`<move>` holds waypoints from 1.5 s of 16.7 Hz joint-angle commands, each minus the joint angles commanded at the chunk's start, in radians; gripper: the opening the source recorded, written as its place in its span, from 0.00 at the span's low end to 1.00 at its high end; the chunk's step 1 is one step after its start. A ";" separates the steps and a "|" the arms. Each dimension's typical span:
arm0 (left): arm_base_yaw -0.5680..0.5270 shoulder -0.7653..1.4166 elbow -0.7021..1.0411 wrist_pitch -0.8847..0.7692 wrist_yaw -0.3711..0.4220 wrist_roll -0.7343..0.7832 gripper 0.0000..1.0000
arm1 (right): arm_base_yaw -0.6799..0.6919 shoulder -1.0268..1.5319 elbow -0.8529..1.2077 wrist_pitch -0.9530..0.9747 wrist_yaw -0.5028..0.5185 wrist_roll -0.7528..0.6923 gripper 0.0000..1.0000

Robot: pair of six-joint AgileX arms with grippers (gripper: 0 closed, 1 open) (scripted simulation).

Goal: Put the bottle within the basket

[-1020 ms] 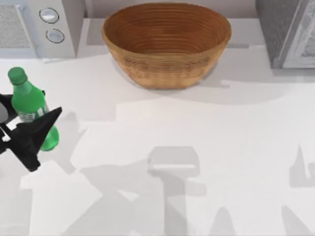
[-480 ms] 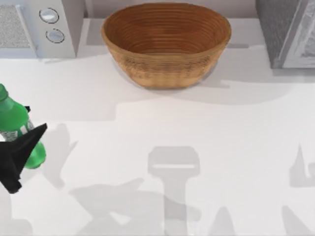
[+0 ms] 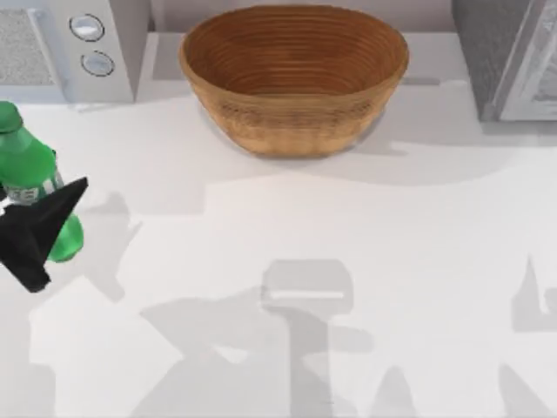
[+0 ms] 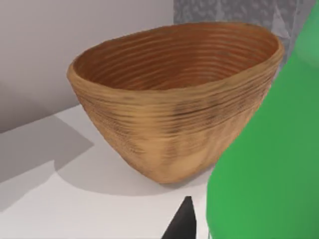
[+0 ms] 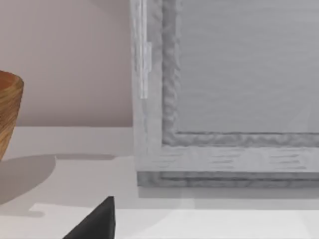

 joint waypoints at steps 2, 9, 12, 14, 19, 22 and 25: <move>-0.059 0.073 0.097 -0.019 -0.104 -0.013 0.00 | 0.000 0.000 0.000 0.000 0.000 0.000 1.00; -0.348 0.385 0.540 -0.128 -0.610 -0.091 0.00 | 0.000 0.000 0.000 0.000 0.000 0.000 1.00; -0.491 0.516 0.748 -0.190 -0.865 -0.134 0.00 | 0.000 0.000 0.000 0.000 0.000 0.000 1.00; -0.584 0.595 0.882 -0.232 -1.034 -0.162 0.00 | 0.000 0.000 0.000 0.000 0.000 0.000 1.00; -0.788 0.743 1.162 -0.334 -1.419 -0.224 0.00 | 0.000 0.000 0.000 0.000 0.000 0.000 1.00; -0.875 0.800 1.279 -0.383 -1.587 -0.249 0.00 | 0.000 0.000 0.000 0.000 0.000 0.000 1.00; -0.922 0.827 1.338 -0.410 -1.673 -0.261 0.00 | 0.000 0.000 0.000 0.000 0.000 0.000 1.00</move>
